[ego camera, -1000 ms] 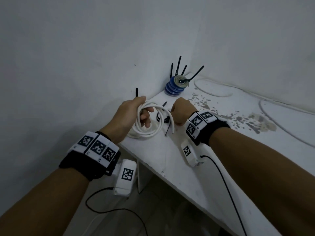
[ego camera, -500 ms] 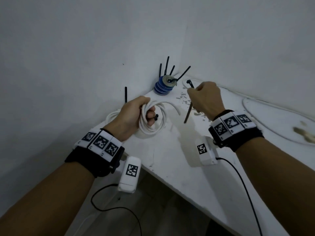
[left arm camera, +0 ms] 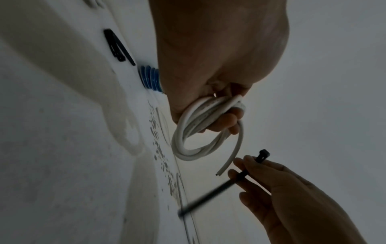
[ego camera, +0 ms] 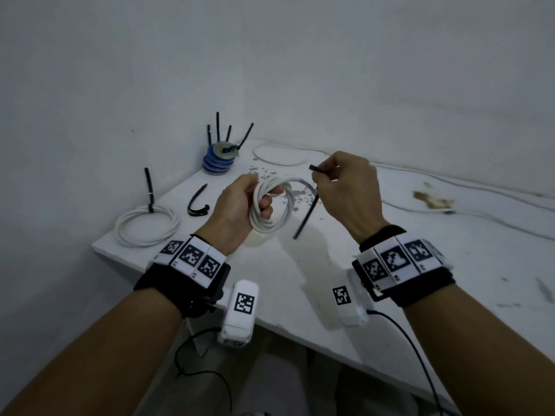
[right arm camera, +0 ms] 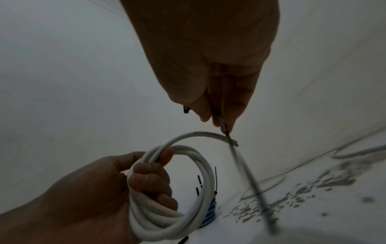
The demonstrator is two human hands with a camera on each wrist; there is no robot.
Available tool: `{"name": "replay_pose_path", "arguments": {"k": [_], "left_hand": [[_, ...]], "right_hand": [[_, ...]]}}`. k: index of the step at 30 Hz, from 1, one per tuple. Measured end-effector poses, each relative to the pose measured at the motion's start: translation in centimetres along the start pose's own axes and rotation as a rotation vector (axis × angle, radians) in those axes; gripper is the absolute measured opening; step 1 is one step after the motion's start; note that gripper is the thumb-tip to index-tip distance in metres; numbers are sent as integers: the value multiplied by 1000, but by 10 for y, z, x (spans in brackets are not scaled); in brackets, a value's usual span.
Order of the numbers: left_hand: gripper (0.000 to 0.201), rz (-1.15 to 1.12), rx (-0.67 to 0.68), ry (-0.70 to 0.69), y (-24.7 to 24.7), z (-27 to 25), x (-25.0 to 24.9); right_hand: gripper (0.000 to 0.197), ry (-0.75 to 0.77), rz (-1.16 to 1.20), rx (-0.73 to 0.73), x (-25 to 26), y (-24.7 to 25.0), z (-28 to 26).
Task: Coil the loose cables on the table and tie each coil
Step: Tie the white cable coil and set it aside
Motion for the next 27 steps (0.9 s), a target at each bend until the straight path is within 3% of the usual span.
{"name": "replay_pose_path", "arguments": {"k": [5, 10, 16, 21, 24, 27], "left_hand": [[30, 62, -8, -14, -29, 4, 10], [36, 40, 60, 18, -65, 5, 17], [35, 223, 21, 26, -79, 3, 26], [38, 258, 74, 73, -90, 0, 33], [36, 208, 125, 105, -92, 0, 34], [36, 175, 110, 115, -87, 3, 33]], "right_hand": [[9, 46, -97, -44, -10, 43, -6], [13, 5, -212, 279, -16, 40, -16], [21, -222, 30, 402, -33, 57, -22], [13, 1, -277, 317, -30, 64, -15], [10, -34, -174, 264, -40, 66, -12], [10, -173, -8, 326, -50, 55, -20]]}}
Point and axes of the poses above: each hand's wrist, its own z-axis towards the middle knuckle, its own y-axis out of the back of the hand, x = y × z, the point moved 10 cm from there along z, towards the middle knuckle, and after that the axes turned 9 degrees about z, right-handed, at the moved point
